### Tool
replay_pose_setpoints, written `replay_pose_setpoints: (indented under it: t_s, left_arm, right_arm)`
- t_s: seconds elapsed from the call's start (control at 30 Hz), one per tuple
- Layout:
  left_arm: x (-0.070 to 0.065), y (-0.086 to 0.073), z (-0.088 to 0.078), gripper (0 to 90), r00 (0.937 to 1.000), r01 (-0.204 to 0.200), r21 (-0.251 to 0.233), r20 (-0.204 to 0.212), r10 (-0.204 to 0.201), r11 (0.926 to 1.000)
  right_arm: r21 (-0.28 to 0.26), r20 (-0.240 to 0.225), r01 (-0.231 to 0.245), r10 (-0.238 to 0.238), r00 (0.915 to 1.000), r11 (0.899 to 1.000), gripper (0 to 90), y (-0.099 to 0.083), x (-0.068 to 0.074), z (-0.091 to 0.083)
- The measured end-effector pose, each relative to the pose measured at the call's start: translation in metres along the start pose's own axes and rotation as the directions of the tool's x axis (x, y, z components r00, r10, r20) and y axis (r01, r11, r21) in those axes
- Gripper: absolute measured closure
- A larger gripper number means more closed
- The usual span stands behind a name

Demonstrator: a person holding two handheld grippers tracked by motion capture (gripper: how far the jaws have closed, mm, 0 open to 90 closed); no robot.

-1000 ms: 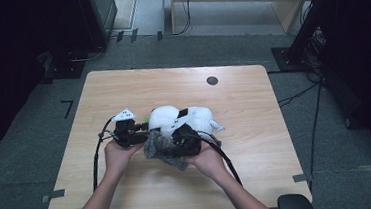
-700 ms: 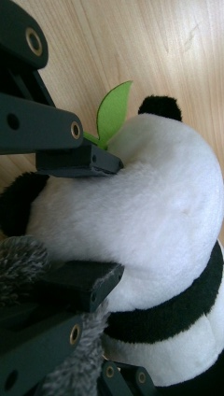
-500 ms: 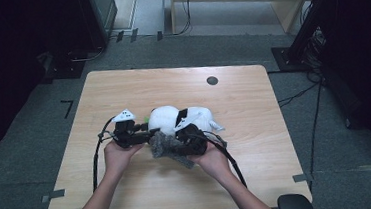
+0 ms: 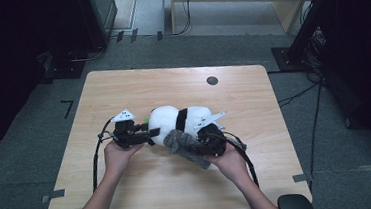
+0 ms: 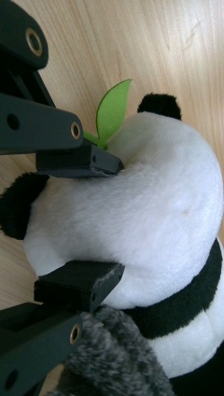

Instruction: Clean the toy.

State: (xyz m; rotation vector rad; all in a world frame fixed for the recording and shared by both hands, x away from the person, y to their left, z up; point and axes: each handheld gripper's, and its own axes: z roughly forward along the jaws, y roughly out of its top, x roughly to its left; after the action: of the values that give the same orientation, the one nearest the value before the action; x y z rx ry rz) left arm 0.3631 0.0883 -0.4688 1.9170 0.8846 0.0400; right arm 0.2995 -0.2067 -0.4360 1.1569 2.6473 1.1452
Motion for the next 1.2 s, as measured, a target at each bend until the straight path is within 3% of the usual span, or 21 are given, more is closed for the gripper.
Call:
replay_pose_setpoints:
  t_s: [0.5,0.63,0.93,1.2]
  left_arm:
    - [0.000,0.000,0.000,51.7,1.0000,-0.001,0.000,-0.001,0.001,1.0000]
    - [0.000,0.000,0.000,51.7,1.0000,0.000,0.000,-0.002,0.000,1.0000]
    - [0.000,-0.001,0.000,51.8,1.0000,0.004,-0.001,-0.004,-0.004,1.0000]
    - [-0.001,-0.001,0.000,51.8,1.0000,0.005,-0.001,-0.005,-0.005,1.0000]
  right_arm:
    - [-0.012,0.051,-0.038,0.038,0.9980,0.999,73.3,-0.039,-0.021,-0.038]
    - [-0.011,0.046,-0.048,0.048,0.9978,0.999,74.0,-0.041,-0.022,-0.040]
    - [-0.008,-0.028,0.019,-0.019,0.9994,1.000,74.3,-0.023,-0.001,-0.026]
    - [0.033,-0.101,0.095,-0.092,0.9906,0.995,74.3,0.010,0.019,0.021]
